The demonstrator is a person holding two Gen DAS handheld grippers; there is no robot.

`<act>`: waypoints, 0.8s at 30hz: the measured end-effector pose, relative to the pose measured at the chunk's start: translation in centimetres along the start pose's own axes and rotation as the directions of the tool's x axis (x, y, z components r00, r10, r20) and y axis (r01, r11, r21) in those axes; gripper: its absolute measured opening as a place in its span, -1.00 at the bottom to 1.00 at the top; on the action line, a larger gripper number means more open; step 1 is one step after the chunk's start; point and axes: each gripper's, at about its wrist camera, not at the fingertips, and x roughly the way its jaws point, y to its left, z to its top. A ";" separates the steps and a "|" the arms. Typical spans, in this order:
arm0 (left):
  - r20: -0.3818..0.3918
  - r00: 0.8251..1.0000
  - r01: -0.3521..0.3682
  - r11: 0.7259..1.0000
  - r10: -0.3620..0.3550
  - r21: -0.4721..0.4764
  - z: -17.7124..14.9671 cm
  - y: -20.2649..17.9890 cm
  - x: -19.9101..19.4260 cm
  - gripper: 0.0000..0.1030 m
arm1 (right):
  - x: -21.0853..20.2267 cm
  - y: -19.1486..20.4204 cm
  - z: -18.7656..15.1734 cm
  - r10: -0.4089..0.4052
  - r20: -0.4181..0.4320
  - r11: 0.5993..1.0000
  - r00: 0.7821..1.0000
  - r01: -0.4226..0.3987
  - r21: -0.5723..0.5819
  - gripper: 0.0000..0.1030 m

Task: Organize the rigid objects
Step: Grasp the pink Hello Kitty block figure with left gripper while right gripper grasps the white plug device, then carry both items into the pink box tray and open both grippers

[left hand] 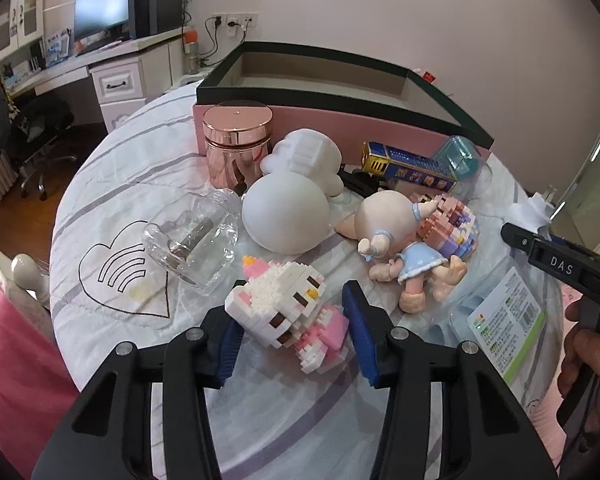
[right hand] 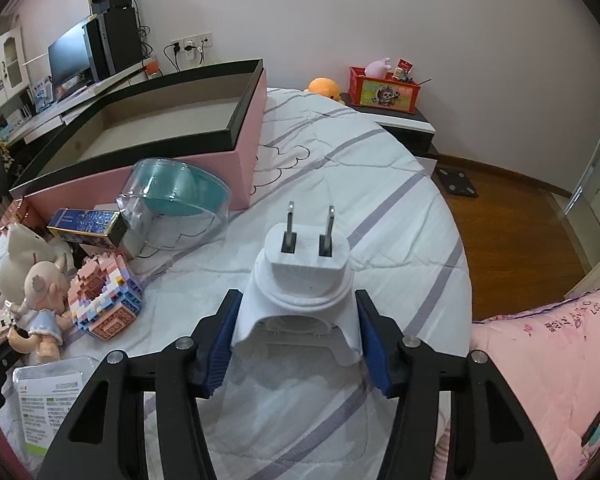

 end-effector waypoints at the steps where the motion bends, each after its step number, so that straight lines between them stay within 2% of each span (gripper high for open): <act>1: 0.000 1.000 0.000 1.000 0.000 0.002 0.0 0.1 -0.1 -0.06 | -0.1 0.0 -0.1 0.004 0.001 1.000 1.000 -0.004 -0.002 0.09; 9: 0.020 1.000 -0.010 1.000 0.009 0.026 0.0 -0.2 -1.5 -0.06 | -2.3 0.4 -0.2 0.064 0.024 0.998 0.998 -0.064 0.003 0.08; 16: 0.082 0.996 -0.047 0.997 0.042 0.054 2.0 -0.5 -4.0 -0.06 | -4.4 1.0 1.3 0.108 0.051 0.994 0.993 -0.107 -0.022 0.07; 24: 0.128 0.992 -0.032 0.996 0.022 0.081 4.1 -0.9 -5.7 -0.06 | -5.1 1.5 2.0 0.174 0.054 0.985 0.983 -0.173 -0.020 0.07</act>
